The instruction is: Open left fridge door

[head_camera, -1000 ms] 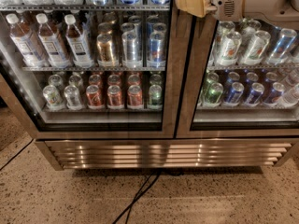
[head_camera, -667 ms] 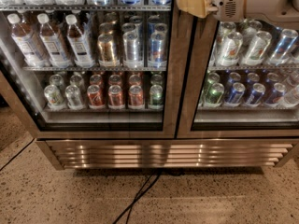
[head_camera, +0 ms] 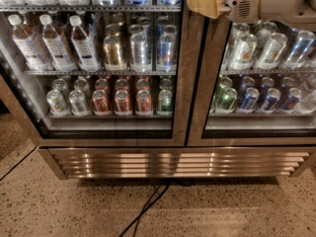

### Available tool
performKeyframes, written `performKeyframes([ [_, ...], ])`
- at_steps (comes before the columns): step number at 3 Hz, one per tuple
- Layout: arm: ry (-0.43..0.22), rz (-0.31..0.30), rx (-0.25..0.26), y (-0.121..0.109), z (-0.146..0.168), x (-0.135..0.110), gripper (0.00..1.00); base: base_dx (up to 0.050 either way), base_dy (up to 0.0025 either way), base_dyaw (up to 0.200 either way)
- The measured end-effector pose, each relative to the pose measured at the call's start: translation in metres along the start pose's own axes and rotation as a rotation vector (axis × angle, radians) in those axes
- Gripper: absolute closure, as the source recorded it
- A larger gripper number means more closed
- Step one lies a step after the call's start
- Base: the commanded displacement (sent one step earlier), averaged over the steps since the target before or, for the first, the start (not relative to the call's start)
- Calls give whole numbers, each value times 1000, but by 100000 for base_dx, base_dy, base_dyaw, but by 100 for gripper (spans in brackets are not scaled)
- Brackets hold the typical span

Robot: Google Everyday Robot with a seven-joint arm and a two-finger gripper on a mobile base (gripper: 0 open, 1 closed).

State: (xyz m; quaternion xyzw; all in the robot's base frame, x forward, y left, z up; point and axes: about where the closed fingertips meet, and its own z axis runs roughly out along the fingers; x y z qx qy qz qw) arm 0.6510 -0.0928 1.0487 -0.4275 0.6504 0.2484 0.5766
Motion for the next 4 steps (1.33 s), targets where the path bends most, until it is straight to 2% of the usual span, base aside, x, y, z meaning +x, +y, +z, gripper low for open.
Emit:
performKeyframes([
  [2, 1, 10, -1, 0, -1, -1, 100, 0, 0, 0],
  [3, 4, -7, -35, 3, 7, -7, 100, 0, 0, 0],
  [4, 1, -14, -39, 3, 7, -7, 100, 0, 0, 0],
])
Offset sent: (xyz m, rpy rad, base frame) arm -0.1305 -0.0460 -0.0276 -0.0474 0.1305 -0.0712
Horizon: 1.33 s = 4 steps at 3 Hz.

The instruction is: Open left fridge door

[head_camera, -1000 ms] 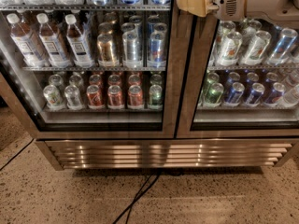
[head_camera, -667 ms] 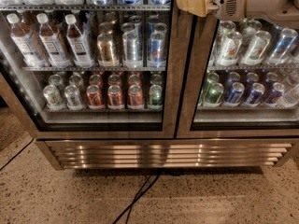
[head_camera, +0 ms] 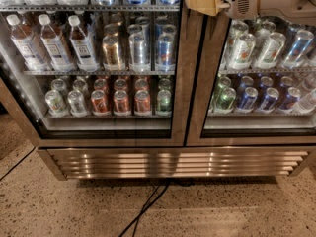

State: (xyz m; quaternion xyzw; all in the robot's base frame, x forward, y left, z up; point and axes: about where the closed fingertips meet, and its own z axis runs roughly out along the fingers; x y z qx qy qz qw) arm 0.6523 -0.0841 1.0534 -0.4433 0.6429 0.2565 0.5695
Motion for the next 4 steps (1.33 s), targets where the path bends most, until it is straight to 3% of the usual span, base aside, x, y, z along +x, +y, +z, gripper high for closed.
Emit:
performKeyframes([
  [4, -14, -18, -15, 1, -5, -2, 100, 0, 0, 0],
])
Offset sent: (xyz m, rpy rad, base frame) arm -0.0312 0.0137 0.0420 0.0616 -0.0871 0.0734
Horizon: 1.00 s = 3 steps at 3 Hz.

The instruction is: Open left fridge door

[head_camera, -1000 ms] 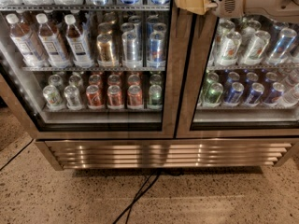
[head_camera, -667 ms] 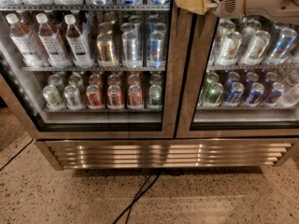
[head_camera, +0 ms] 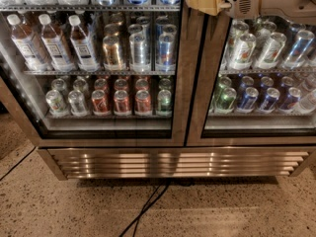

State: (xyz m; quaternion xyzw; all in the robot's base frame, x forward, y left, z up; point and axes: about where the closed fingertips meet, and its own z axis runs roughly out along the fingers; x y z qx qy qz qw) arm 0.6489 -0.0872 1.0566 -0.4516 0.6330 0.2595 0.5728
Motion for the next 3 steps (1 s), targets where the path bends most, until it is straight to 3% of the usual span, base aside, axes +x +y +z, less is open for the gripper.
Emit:
performKeyframes([
  [3, 2, 14, -11, 1, -2, 2, 100, 0, 0, 0],
])
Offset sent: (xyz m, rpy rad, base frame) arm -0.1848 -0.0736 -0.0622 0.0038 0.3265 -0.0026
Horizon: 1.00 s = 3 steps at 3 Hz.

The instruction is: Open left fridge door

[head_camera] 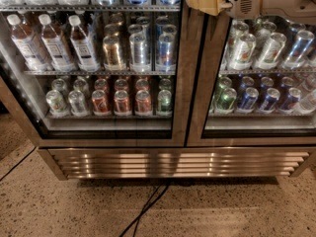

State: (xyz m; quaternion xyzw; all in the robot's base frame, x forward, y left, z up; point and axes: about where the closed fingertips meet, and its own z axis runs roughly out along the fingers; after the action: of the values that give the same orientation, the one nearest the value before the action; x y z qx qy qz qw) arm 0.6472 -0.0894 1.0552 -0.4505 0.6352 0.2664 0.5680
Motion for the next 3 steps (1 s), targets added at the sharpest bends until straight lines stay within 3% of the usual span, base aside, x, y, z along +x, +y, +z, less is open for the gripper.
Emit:
performKeyframes([
  [3, -9, 6, -25, 3, 1, -5, 100, 0, 0, 0],
])
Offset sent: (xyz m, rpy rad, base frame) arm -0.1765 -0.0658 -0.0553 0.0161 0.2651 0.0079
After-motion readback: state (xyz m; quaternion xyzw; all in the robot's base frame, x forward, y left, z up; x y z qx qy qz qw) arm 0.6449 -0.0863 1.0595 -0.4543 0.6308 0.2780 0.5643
